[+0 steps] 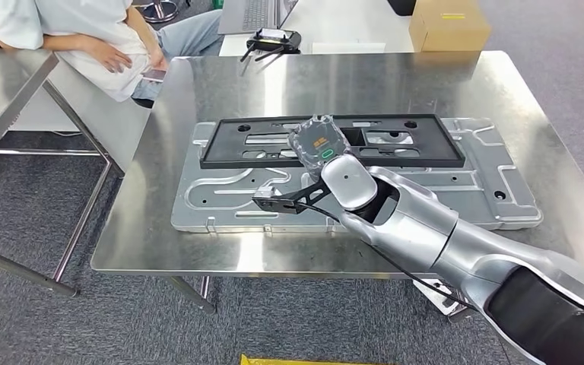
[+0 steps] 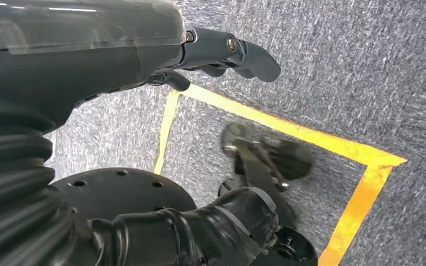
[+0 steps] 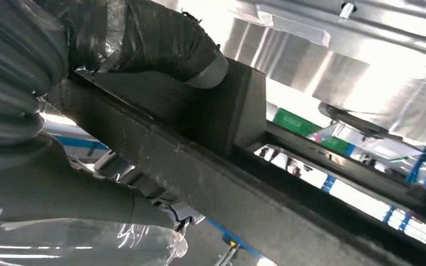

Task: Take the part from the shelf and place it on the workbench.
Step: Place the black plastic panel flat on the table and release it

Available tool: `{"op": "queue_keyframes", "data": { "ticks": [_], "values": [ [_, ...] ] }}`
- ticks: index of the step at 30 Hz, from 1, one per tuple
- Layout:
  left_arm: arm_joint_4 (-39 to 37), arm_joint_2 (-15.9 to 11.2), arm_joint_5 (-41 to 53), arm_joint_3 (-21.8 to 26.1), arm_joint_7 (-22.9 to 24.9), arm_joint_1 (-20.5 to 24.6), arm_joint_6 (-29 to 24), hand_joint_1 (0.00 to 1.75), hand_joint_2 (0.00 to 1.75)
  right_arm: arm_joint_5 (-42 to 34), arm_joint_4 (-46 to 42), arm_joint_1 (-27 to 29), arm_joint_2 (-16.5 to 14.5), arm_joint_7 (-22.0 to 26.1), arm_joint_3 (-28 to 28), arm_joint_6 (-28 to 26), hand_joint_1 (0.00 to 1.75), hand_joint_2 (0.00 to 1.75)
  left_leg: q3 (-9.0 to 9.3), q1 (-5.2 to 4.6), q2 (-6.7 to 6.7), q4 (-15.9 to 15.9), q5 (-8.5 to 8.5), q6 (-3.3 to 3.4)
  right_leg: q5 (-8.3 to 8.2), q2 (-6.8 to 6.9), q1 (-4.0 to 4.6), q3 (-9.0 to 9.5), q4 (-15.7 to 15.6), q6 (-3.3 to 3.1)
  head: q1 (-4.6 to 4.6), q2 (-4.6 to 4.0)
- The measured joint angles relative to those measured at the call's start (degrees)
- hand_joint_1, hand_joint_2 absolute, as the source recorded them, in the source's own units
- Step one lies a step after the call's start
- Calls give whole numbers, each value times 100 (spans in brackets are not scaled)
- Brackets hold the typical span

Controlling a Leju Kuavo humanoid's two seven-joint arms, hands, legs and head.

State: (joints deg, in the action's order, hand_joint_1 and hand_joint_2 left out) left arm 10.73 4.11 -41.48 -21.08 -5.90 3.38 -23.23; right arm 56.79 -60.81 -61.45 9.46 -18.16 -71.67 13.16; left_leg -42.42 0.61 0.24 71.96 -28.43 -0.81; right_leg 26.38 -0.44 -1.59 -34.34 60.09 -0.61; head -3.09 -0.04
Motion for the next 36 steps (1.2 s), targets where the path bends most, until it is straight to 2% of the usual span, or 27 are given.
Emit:
{"op": "queue_keyframes", "data": {
  "ticks": [1, 2, 3, 5, 8, 9, 10, 12, 13, 14, 15, 17, 18, 19, 22, 24, 25, 27, 28, 29, 30, 32, 33, 34, 36],
  "values": [
    [0, 0, -3, 1, 0, -4, 0, 0, 175, 2, 0, 1, 0, 0, 0, -1, 175, 175, 117, 0, -1, -396, 274, 19, 40, -3, -1, 58, -4, 11, 0, 0],
    [0, 0, -7, 1, 0, -5, 0, 0, 175, 5, 0, -2, 0, 0, 0, -2, 175, 175, 257, -13, 0, -756, 459, 38, 76, -8, 9, 105, -10, 31, 3, 0],
    [0, 0, -10, 1, 0, -2, 1, 0, 175, 9, 0, -5, 0, 0, 0, -2, 175, 175, 380, -27, -1, -1049, 550, 62, 104, -15, 17, 136, -17, 57, 2, 0],
    [0, 0, -13, 0, 1, 12, 2, 0, 175, 15, 1, -4, 0, 0, 0, -2, 175, 175, 490, -61, -1, -1253, 511, 104, 128, -24, 31, 163, -58, 124, 2, 0],
    [0, 3, -13, -2, 3, 13, 10, 0, 175, 21, 0, -4, -1, -1, 1, -4, 175, 175, 590, -35, -3, -1378, 497, 188, 188, -5, 34, 191, -47, 222, 9, 0],
    [0, 4, -13, -2, 3, 9, 13, 0, 175, 24, -1, -12, -1, -2, 2, -5, 175, 175, 639, -22, -5, -1423, 500, 221, 274, 5, 41, 118, 124, 240, 22, 0],
    [0, 4, -14, -2, 3, 10, 14, 0, 175, 27, 0, -16, 1, -2, 2, -4, 175, 175, 680, -17, -7, -1448, 493, 254, 400, 14, 42, -37, 420, 247, 36, 0],
    [0, 1, -15, -2, -2, 22, 17, 0, 175, 31, 2, -1, 2, -2, 2, -4, 175, 175, 717, -37, -7, -1450, 461, 307, 652, 18, 51, -487, 1167, 255, 51, 0],
    [0, 0, -21, -2, -15, 26, 19, 0, 175, 31, 4, 20, 2, -1, 1, -4, 175, 175, 733, -49, -3, -1444, 441, 321, 672, 18, 52, -668, 1407, 255, 50, 0],
    [0, 0, -32, -2, -39, 23, 22, 0, 175, 31, 9, 38, 2, 2, 1, -5, 131, 131, 752, -58, 4, -1433, 417, 325, 571, 18, 52, -751, 1432, 250, 51, 0],
    [0, 1, -46, -2, -78, 20, 27, 0, 175, 31, 14, 49, 2, 6, 1, -8, 87, 87, 775, -63, 13, -1418, 387, 324, 366, 19, 54, -723, 1237, 236, 51, 0],
    [0, 6, -80, -1, -191, 13, 36, 0, 175, 34, 25, 45, 3, 12, 2, -22, 0, 0, 815, -70, 34, -1370, 313, 298, -101, 19, 72, -455, 493, 182, 52, 0],
    [0, 11, -90, -1, -252, 13, 37, 0, 175, 37, 28, 37, 3, 15, 2, -32, 0, 0, 819, -80, 43, -1339, 278, 275, -226, 17, 84, -330, 192, 156, 48, 1],
    [0, 16, -97, -1, -305, 15, 34, 0, 131, 40, 31, 30, 2, 19, 2, -45, 0, 0, 816, -86, 48, -1317, 254, 251, -274, 13, 100, -252, 13, 134, 46, 1],
    [0, 19, -110, -1, -390, 24, 17, 0, 0, 44, 33, 19, 4, 34, 2, -63, 0, 0, 811, -81, 46, -1313, 217, 170, -251, -4, 110, -199, -87, 72, 46, 0],
    [0, 16, -109, -1, -404, 21, -9, 0, 0, 46, 31, 4, 5, 36, 2, -57, 0, 0, 738, -68, 34, -1125, 82, 96, -261, -6, 70, -157, -135, 25, 28, 0],
    [0, 15, -107, -1, -413, 20, -24, 0, 0, 48, 29, -1, 4, 35, 2, -50, 0, 0, 616, -54, 27, -862, -60, 56, -263, -5, 51, -138, -151, 8, 17, 0],
    [0, 17, -115, -2, -446, 21, -44, 0, 0, 50, 25, 0, 1, 35, 2, -22, 0, 0, 246, -18, 18, -130, -368, -13, -253, -4, 41, -126, -154, -10, 6, 0],
    [0, 19, -122, -2, -467, 21, -47, 0, 0, 51, 24, 4, 1, 35, 2, -8, 0, 0, 88, 3, 14, 146, -433, -39, -247, -3, 37, -123, -151, -11, 7, 0],
    [0, 19, -130, -2, -483, 18, -45, 0, 0, 52, 23, 9, 2, 35, 2, 3, 0, 0, 20, 21, 12, 231, -392, -58, -239, -4, 32, -119, -147, -9, 7, 0],
    [0, 18, -139, -2, -492, 15, -37, 0, 0, 54, 22, 10, 2, 34, 2, 7, 0, 0, 63, 34, 9, 95, -248, -71, -229, -7, 22, -111, -141, 0, 7, 0],
    [0, 15, -150, -2, -498, 10, -15, 0, 0, 58, 19, 4, 2, 33, 2, 8, 0, 0, 396, 49, 5, -648, 151, -78, -201, -15, -1, -83, -126, 38, 4, 0],
    [0, 15, -154, -2, -501, 14, -4, 0, 0, 60, 17, -2, 3, 33, 2, 8, 0, 0, 571, 38, 7, -1005, 276, -64, -186, -20, -1, -75, -117, 70, 3, 0],
    [0, 15, -155, -2, -503, 20, 4, 0, 0, 61, 17, -8, 3, 32, 2, 7, 0, 0, 690, 26, 10, -1243, 335, -39, -177, -23, 3, -69, -117, 105, 4, 0],
    [0, 15, -155, -2, -505, 29, 23, 0, 0, 62, 17, -15, 4, 30, 2, 6, 0, 0, 755, -10, 19, -1352, 320, 37, -177, -28, 16, -57, -138, 181, 5, 0]
  ]
}}
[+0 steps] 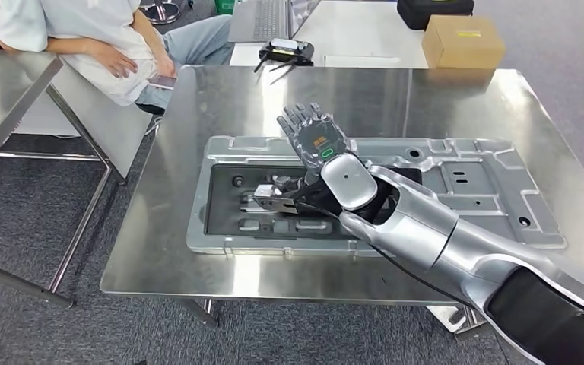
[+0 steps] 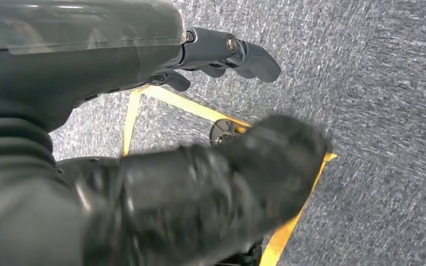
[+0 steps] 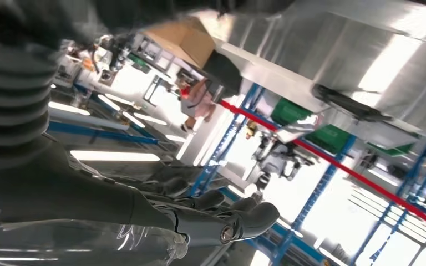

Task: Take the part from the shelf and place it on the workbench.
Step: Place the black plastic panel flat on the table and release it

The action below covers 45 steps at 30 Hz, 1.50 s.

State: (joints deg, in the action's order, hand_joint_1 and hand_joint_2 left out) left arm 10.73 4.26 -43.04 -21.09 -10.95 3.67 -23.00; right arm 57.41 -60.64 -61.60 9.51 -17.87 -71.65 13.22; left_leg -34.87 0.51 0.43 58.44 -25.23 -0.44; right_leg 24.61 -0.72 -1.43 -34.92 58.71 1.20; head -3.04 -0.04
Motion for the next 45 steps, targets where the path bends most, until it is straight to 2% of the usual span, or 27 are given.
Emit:
{"op": "queue_keyframes", "data": {
  "ticks": [2, 3, 6, 7, 8, 9, 11, 13, 17, 19, 21, 23, 24, 25, 27, 28, 29, 32, 33, 34, 37, 38, 39, 40, 42, 44, 45],
  "values": [
    [0, 2, 0, 0, 0, -5, 28, 0, 0, 1, -1, -4, 6, -2, 0, 0, 0, 0, 16, 10, -5, -33, 39, 97, 35, 5, -8, -2, 20, 65, 3, 0],
    [0, 3, 0, 0, 0, -6, 48, 0, 0, 1, -1, -10, 15, -2, 0, 0, 0, 0, 24, 16, -8, -54, 64, 144, 132, 13, -9, -52, 142, 82, 10, 0],
    [0, 3, -17, 0, 8, -3, 123, 0, 0, 1, 1, -7, 47, -2, 0, 1, 0, 0, 11, 2, -17, -69, 92, 223, 671, 30, 3, -479, 1123, 87, 27, 0],
    [0, 2, -27, 0, 11, -4, 146, 0, 0, 1, 1, 6, 54, -2, 0, 2, 0, 0, 2, -9, -17, -63, 92, 231, 784, 30, 10, -622, 1443, 87, 29, 0],
    [0, 2, -36, 0, 14, -6, 163, 0, 0, 1, 1, 18, 60, -2, 0, 2, 0, 0, -6, -18, -16, -53, 91, 235, 797, 31, 18, -687, 1595, 83, 29, 0],
    [0, 3, -39, 0, 15, -9, 173, 0, 0, 1, 1, 25, 67, -2, 0, 2, 0, 0, -14, -25, -13, -36, 90, 237, 701, 32, 25, -647, 1522, 71, 29, 0],
    [0, 7, -42, 0, 15, -12, 179, 0, 0, 2, 1, 16, 81, -1, 0, 2, 0, 0, -28, -31, -2, 7, 82, 230, 344, 33, 41, -306, 837, 17, 32, 0],
    [0, 14, -42, 0, 19, -10, 180, 0, 0, 3, 0, -5, 90, -1, 0, 2, 0, 0, -68, -53, 5, 60, 76, 198, 129, 31, 71, -9, 231, -36, 29, 0],
    [-1, 15, -42, 2, 46, -14, 190, 0, 0, 8, -1, -15, 99, 3, 0, 2, 0, 0, -124, -57, 10, 82, 96, 84, 34, 27, 78, 20, 66, -124, 22, 0],
    [-2, 11, -44, 2, 55, -19, 195, 0, 0, 11, -1, -21, 107, 4, 0, 1, 0, 0, -235, -48, 7, 355, -163, 20, -45, 43, 40, -12, 12, -189, 0, 0],
    [-2, 11, -47, 1, 66, -20, 200, 0, 0, 15, -1, -18, 107, 7, 1, 1, 0, 0, -470, -12, -5, 1025, -631, -47, -117, 52, 24, -91, 2, -218, -25, 0],
    [-2, 14, -48, 0, 84, -17, 209, 0, 0, 16, 1, -3, 107, 8, 1, 3, 0, 0, -601, 22, -9, 1546, -890, -95, -186, 58, 22, -202, 21, -213, -29, 0],
    [-2, 14, -48, 0, 91, -17, 212, 0, 0, 16, 1, 4, 107, 8, 1, 4, 0, 0, -525, 32, -10, 1527, -873, -108, -221, 59, 18, -258, 31, -204, -29, 0],
    [-2, 14, -48, 0, 96, -16, 213, 0, 0, 16, 1, 8, 108, 8, 0, 4, 0, 0, -330, 39, -11, 1281, -770, -114, -258, 59, 11, -311, 41, -187, -30, 0],
    [-2, 11, -48, 0, 99, -5, 213, 0, 0, 17, 1, 4, 109, 8, 1, 3, 0, 0, 198, 33, -8, 487, -541, -101, -333, 57, 2, -387, 52, -131, -31, 1],
    [-2, 11, -48, 0, 99, 3, 213, 0, 0, 17, 1, -1, 112, 8, 2, 3, 0, 0, 367, 19, 1, 181, -464, -71, -372, 58, 3, -408, 50, -91, -23, 1],
    [-2, 11, -48, 0, 99, 11, 213, 0, 0, 18, 1, -5, 114, 8, 2, 2, 0, 0, 437, 1, 10, 28, -429, -35, -412, 61, 7, -419, 42, -53, -16, 1],
    [-2, 13, -48, 0, 101, 12, 213, 0, 0, 18, 1, -8, 124, 8, 2, 3, 0, 0, 369, -18, 15, 1, -310, 101, -514, 60, 8, -430, -10, 59, 2, 0],
    [-2, 14, -48, 0, 101, 13, 213, 0, 0, 18, 2, -10, 131, 7, 2, 5, 0, 0, 342, -10, 5, -15, -247, 146, -453, 57, 4, -461, 22, 84, 4, 0],
    [-2, 15, -49, 0, 101, 14, 213, 0, 0, 18, 2, -14, 138, 7, 2, 7, 0, 0, 300, -1, -8, -36, -175, 189, -291, 54, 3, -523, 151, 101, 9, 0],
    [-2, 12, -55, 0, 101, 21, 213, 0, 0, 18, 3, -13, 149, 5, 2, 27, 0, 0, 92, -16, -31, -38, 2, 267, 499, 53, 9, -800, 1109, 120, 22, 0],
    [-2, 11, -60, 0, 101, 22, 213, 0, 0, 18, 3, -8, 149, 5, 2, 38, 0, 0, 9, -29, -36, -33, 58, 279, 623, 53, 17, -836, 1409, 123, 23, 0],
    [-2, 11, -64, 0, 101, 22, 213, 0, 0, 18, 3, -4, 149, 5, 2, 50, 0, 0, -78, -41, -39, -25, 115, 281, 616, 52, 28, -789, 1556, 116, 22, 0],
    [-2, 11, -67, 0, 101, 22, 215, 0, 0, 18, 3, -1, 149, 5, 2, 63, 0, 0, -165, -53, -38, -12, 173, 279, 514, 52, 41, -646, 1513, 98, 21, 0],
    [-2, 14, -68, 0, 101, 21, 219, 0, 0, 18, 1, -11, 149, 5, 2, 73, 0, 0, -316, -66, -30, 25, 274, 260, 344, 51, 74, -117, 932, 25, 21, 0],
    [-2, 19, -68, 0, 102, 19, 226, 0, 0, 19, -11, -31, 144, 2, 4, 69, 0, 0, -399, -75, -25, 45, 364, 215, 398, 51, 122, 340, 274, -50, 15, 1],
    [-2, 21, -68, 0, 103, 18, 228, 0, 0, 20, -19, -42, 143, -1, 6, 68, 0, 0, -415, -72, -25, 34, 413, 183, 441, 50, 144, 433, 95, -81, 22, 1]
  ]
}}
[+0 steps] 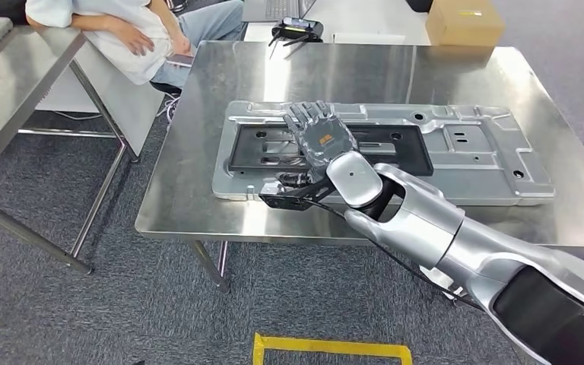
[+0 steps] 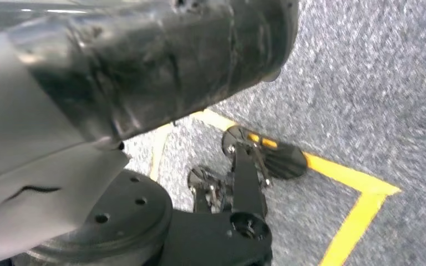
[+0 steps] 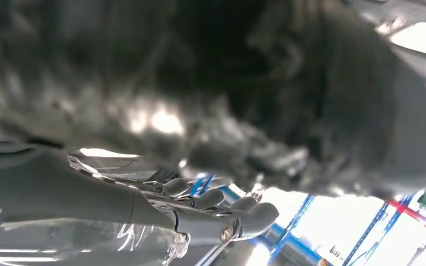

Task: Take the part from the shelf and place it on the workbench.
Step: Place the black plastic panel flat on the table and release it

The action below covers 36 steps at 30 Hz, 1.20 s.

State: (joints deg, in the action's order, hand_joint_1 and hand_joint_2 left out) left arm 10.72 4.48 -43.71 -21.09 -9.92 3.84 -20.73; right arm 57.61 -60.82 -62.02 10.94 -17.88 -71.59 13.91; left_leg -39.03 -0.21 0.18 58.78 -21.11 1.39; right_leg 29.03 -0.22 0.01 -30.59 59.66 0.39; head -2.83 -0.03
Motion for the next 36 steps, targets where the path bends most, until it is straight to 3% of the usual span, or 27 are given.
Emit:
{"op": "queue_keyframes", "data": {
  "ticks": [2, 3, 4, 5, 7, 8, 9, 10, 12, 14, 16, 18, 19, 20, 22, 23, 24, 25, 27, 29, 30, 31, 33, 34, 36],
  "values": [
    [-2, -2, 0, 1, 2, -8, 1, 0, 0, 1, -10, -4, 1, -8, 3, 1, 0, 0, -21, 6, 10, -50, 103, -68, -93, 6, -1, -27, -107, -61, 18, -1],
    [-3, -5, 0, 1, 1, -10, 1, 0, 0, 1, -11, 0, 0, -9, 3, 3, 0, 0, -60, 10, 15, -35, 68, -104, -160, 13, -19, -60, -141, -95, 27, -1],
    [-5, -8, 0, 1, 0, -14, 0, 0, 0, 1, -13, 4, -2, -10, 3, 3, 0, 0, -118, 14, 20, 68, -74, -138, -240, 21, -42, -110, -175, -138, 16, -1],
    [-7, -10, 0, 1, -1, -18, 0, 0, 0, 1, -15, 5, -4, -11, 3, 4, 0, 0, -200, 26, 21, 287, -320, -172, -318, 30, -62, -172, -199, -171, 2, -1],
    [-7, -8, 0, 0, -1, -23, 3, 0, 0, 1, -17, 6, -4, -13, 3, 4, 0, 0, -367, 63, 17, 986, -878, -239, -454, 36, -63, -326, -203, -208, -24, -1],
    [-7, -5, 0, 0, -1, -22, 3, 0, 0, 1, -18, 13, -4, -13, 3, 5, 0, 0, -407, 83, 15, 1309, -1016, -268, -519, 38, -63, -410, -199, -206, -27, -1],
    [-7, -4, 0, 0, 0, -19, 4, 0, 0, 1, -17, 22, -4, -13, 3, 7, 0, 0, -379, 102, 15, 1495, -1017, -296, -583, 41, -65, -496, -193, -198, -26, -1],
    [-7, -4, 0, 0, 1, -15, 2, 0, 0, 1, -17, 30, -4, -14, 3, 10, 0, 0, -261, 120, 14, 1501, -914, -318, -645, 43, -70, -585, -183, -185, -27, -1],
    [-7, -8, 0, 0, 2, -5, -1, 0, 0, 1, -18, 36, -3, -20, 3, 15, 0, 0, 261, 143, 12, 957, -694, -338, -758, 43, -88, -748, -145, -139, -28, -1],
    [-5, -10, 0, 0, 4, 12, -4, 0, 0, 2, -25, 28, 2, -31, 11, 17, 0, 0, 821, 120, 21, 208, -759, -293, -851, 43, -95, -850, -110, -67, -25, -1],
    [-5, -10, 0, 0, 6, 23, -8, 0, 0, 5, -31, 23, 6, -38, 24, 19, 0, 0, 978, 74, 34, -101, -840, -204, -950, 50, -102, -870, -127, 15, -22, -1],
    [-7, -7, 0, 0, 9, 22, -13, 0, 0, 7, -30, 28, 15, -47, 27, 29, 0, 0, 894, 81, 18, -139, -717, -99, -991, 38, -104, -898, -149, 92, -22, -1],
    [-7, -5, 0, 0, 10, 21, -14, 0, 0, 7, -30, 30, 22, -53, 27, 34, 0, 0, 850, 91, 2, -163, -635, -41, -872, 29, -103, -946, -73, 117, -9, -1],
    [-7, -3, 0, 0, 11, 20, -16, 0, 0, 7, -29, 31, 32, -59, 28, 38, 0, 0, 789, 105, -17, -190, -547, 8, -641, 20, -101, -1024, 114, 134, 3, -1],
    [-7, -4, 1, 0, 3, 21, -26, 0, 0, 5, -29, 39, 46, -66, 30, 40, 0, 0, 618, 98, -37, -191, -395, 61, -23, 19, -109, -1195, 803, 153, 26, -1],
    [-7, -6, 1, 0, -7, 22, -33, 0, 0, 5, -29, 51, 50, -67, 31, 44, 0, 0, 521, 93, -42, -182, -324, 63, 156, 19, -111, -1243, 1161, 165, 27, -1],
    [-7, -7, 1, 0, -19, 22, -42, 0, 0, 5, -29, 68, 54, -68, 31, 54, 0, 0, 423, 90, -44, -170, -257, 58, 194, 20, -115, -1235, 1416, 177, 29, -1],
    [-7, -8, 1, 0, -30, 22, -48, 0, 0, 5, -29, 84, 57, -69, 31, 71, 0, 0, 323, 89, -46, -154, -191, 47, 97, 20, -120, -1145, 1495, 186, 30, -1],
    [-7, -8, 0, 0, -39, 23, -56, 0, 0, 12, -31, 93, 63, -79, 31, 119, 0, 0, 137, 93, -43, -101, -74, 6, -167, 21, -139, -703, 1119, 187, 31, -1],
    [-7, -8, -3, -1, -34, 21, -65, 0, 0, 27, -62, 72, 65, -105, 35, 173, 0, 0, -13, 83, -31, -39, 25, -59, -98, 11, -126, -157, 382, 157, 24, -1],
    [-7, -9, -6, -1, -28, 20, -71, 0, 0, 34, -86, 57, 69, -125, 39, 206, 0, 0, -53, 79, -26, -22, 77, -95, -18, 1, -113, -9, 112, 132, 23, -1],
    [-7, -9, -9, -2, -20, 19, -77, 0, 0, 40, -108, 44, 78, -149, 44, 246, 0, 0, -78, 79, -21, -38, 140, -129, 27, -7, -87, 36, -25, 97, 19, -1],
    [-9, -11, -16, -2, 6, 4, -90, 0, 0, 45, -137, 28, 109, -185, 48, 337, 0, 0, -111, 104, -15, -73, 219, -197, -76, -5, -81, -50, -65, 0, 22, -1],
    [-10, -11, -19, -2, 22, -8, -96, 0, 0, 46, -154, 24, 124, -196, 48, 377, 0, 0, -164, 118, -14, -18, 119, -226, -145, 3, -83, -100, -68, -54, 16, -1],
    [-11, -11, -27, -2, 57, -30, -102, 0, 0, 46, -207, 5, 141, -199, 49, 450, 0, 0, -339, 135, -16, 456, -420, -266, -293, 13, -100, -237, -83, -138, -3, -1]
  ]
}}
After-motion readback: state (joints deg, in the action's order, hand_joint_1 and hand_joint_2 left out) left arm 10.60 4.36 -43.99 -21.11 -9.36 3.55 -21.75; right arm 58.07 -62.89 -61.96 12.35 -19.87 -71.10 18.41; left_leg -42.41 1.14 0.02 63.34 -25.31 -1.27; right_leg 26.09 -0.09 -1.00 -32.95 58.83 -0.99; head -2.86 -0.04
